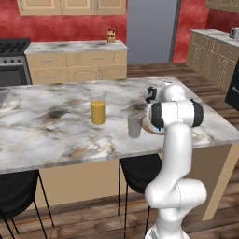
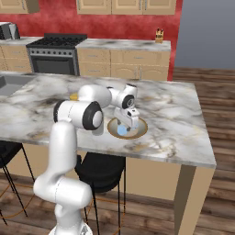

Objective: There are two ice cubes in the ice bowl. Place both ice cubes in the glass cup.

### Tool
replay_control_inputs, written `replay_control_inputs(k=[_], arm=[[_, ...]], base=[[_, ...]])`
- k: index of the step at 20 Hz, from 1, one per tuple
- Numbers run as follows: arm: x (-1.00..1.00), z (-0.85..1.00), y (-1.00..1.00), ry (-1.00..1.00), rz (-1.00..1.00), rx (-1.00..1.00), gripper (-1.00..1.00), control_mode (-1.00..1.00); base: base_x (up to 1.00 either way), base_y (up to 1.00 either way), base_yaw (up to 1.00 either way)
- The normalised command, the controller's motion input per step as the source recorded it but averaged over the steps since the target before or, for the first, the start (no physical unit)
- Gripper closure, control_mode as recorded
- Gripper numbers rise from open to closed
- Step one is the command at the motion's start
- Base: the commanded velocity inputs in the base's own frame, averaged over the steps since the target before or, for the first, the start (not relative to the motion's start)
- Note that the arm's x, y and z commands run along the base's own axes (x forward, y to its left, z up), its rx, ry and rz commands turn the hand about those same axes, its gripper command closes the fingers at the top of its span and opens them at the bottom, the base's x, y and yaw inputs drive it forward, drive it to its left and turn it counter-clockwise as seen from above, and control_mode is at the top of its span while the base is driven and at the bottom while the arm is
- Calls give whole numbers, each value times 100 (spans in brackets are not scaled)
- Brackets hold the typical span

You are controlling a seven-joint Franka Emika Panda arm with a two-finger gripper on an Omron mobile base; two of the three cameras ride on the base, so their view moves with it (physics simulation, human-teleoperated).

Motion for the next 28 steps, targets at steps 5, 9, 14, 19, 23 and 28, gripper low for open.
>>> replay_control_inputs(k=[5,9,14,19,23,28], arm=[[-1,-11,0,0,0,0,-100,-100],[0,0,3,0,0,0,-100,-100],[0,-6,7,0,0,0,-100,-100],[-2,-23,1,0,0,0,-100,-100],[-6,-19,0,0,0,0,-100,-100],[-1,-2,0,0,0,0,100,-100]], base=[[0,0,0],[0,0,0],[0,0,0],[0,0,0],[0,0,0],[0,0,0]])
